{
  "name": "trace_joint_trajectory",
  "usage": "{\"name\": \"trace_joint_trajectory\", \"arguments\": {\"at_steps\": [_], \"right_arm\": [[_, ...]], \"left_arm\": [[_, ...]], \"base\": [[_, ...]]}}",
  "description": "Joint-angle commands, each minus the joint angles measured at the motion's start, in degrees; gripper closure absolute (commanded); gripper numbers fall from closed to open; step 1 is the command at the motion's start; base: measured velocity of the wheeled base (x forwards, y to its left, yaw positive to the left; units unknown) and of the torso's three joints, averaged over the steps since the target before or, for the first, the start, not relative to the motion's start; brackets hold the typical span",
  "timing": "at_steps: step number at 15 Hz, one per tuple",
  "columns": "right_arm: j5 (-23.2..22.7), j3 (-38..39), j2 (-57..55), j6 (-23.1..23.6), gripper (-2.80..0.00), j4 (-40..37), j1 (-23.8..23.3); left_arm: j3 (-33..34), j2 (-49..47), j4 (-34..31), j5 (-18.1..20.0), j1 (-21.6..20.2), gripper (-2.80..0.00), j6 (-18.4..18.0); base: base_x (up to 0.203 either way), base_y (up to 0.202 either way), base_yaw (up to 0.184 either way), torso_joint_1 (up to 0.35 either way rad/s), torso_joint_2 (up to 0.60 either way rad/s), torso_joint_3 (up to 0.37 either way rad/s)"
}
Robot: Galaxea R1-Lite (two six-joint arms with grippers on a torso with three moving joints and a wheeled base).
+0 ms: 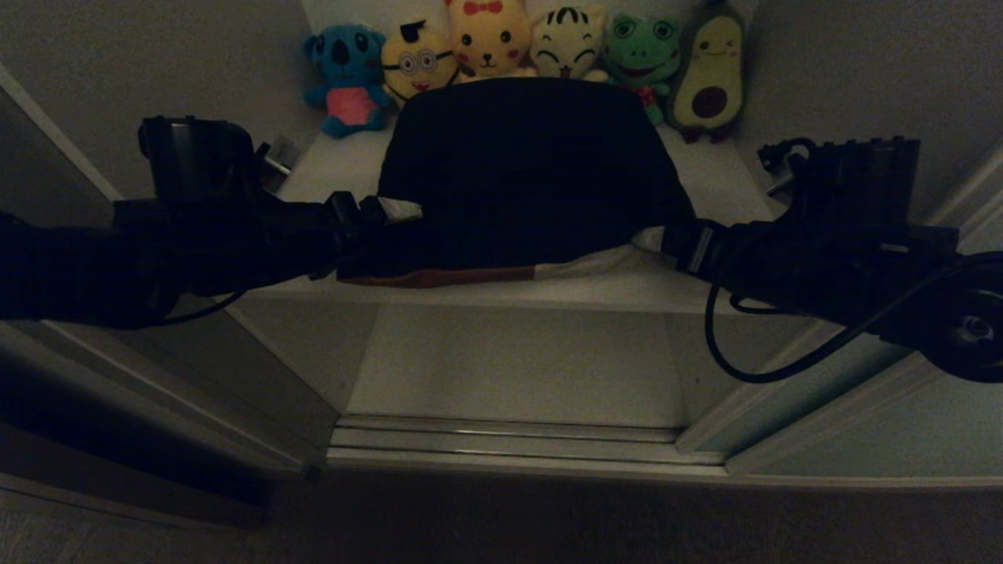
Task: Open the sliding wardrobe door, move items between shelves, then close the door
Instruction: Place the pillow on the lower shelf
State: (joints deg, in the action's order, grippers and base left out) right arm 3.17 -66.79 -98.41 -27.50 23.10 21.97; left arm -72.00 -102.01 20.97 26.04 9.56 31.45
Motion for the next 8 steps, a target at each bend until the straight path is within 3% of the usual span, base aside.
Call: {"name": "trace_joint_trajectory", "arguments": {"at_steps": [1,8], "right_arm": [[-0.4,2.4,1.8,-0.2,-2.8,2.3,-0.1],[-5.2,3.0,2.4,-0.4,-2.8,4.2,-2.4]], "left_arm": [[-0.9,-0.9,0.2,0.2,0.2,-2.8,0.3],[-1.5,-1.3,0.3,0.1,1.6,-2.8,0.3]], "base": [[0.0,0.0,0.0,0.0,0.0,0.0],[0.0,0.0,0.0,0.0,0.0,0.0]]}}
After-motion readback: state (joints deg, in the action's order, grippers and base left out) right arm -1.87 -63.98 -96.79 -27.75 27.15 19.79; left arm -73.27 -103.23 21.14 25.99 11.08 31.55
